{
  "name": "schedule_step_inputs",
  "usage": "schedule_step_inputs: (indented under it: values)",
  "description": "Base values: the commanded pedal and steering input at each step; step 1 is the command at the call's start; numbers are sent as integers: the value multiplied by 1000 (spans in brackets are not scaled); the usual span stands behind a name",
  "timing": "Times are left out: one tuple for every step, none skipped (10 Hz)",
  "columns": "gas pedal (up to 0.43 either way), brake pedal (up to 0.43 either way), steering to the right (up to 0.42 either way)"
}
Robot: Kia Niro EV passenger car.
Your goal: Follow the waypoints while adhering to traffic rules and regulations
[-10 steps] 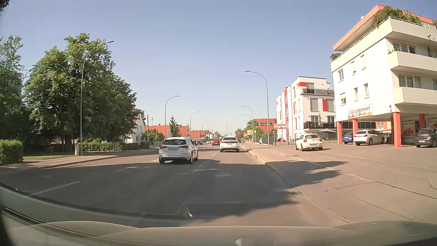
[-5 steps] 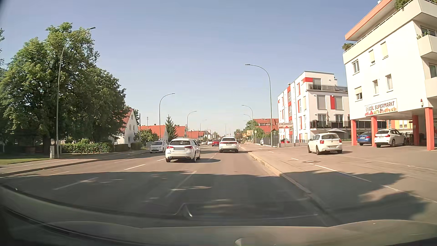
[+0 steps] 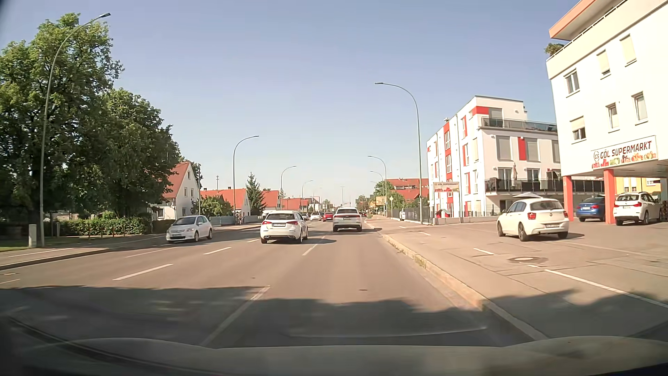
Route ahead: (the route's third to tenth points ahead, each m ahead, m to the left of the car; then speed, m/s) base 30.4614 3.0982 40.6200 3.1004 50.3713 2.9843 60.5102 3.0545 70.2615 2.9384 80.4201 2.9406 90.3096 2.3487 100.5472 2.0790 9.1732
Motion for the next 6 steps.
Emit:
schedule_step_inputs:
  values:
    - [138,0,-5]
    - [138,0,-8]
    - [138,0,-9]
    - [138,0,-8]
    - [138,0,-6]
    - [138,0,-4]
